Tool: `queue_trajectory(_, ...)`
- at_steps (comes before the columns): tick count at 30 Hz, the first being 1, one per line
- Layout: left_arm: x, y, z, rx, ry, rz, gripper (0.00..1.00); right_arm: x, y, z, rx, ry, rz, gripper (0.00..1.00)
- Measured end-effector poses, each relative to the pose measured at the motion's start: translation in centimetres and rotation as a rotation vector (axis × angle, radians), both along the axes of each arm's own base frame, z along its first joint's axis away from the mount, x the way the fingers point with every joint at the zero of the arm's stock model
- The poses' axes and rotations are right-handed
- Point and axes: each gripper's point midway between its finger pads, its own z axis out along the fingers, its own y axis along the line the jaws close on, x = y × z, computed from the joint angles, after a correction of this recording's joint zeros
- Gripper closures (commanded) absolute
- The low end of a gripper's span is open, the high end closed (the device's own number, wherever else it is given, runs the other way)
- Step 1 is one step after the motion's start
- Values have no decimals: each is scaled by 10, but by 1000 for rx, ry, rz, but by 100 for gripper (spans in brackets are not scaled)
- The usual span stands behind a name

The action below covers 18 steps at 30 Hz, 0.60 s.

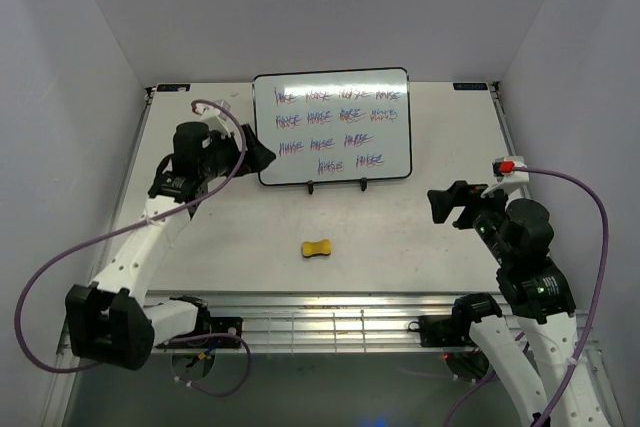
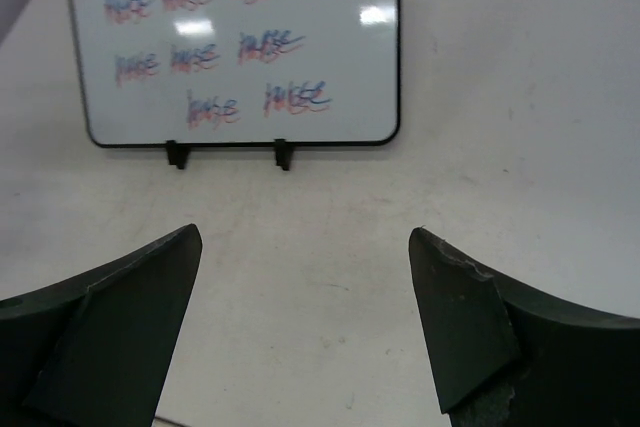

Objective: Erase the whiteboard

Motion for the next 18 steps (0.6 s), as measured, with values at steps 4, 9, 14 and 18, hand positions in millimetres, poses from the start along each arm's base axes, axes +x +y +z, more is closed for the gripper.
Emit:
queue_trajectory(4,47,-8,24,-75,-91,-78,2,-15,26,18,57,-95,164,10)
queue_trajectory(9,99,30,12,-170,-135,-101,2,-27,48,29,91,-126,308,10)
queue_trajectory(14,141,49,-26,-222,-109,-192,2,-35,60,29,100,-121,390,10)
queue_trajectory(18,148,31,-54,-290,-86,-348,2,-36,62,25,87,-107,413,10)
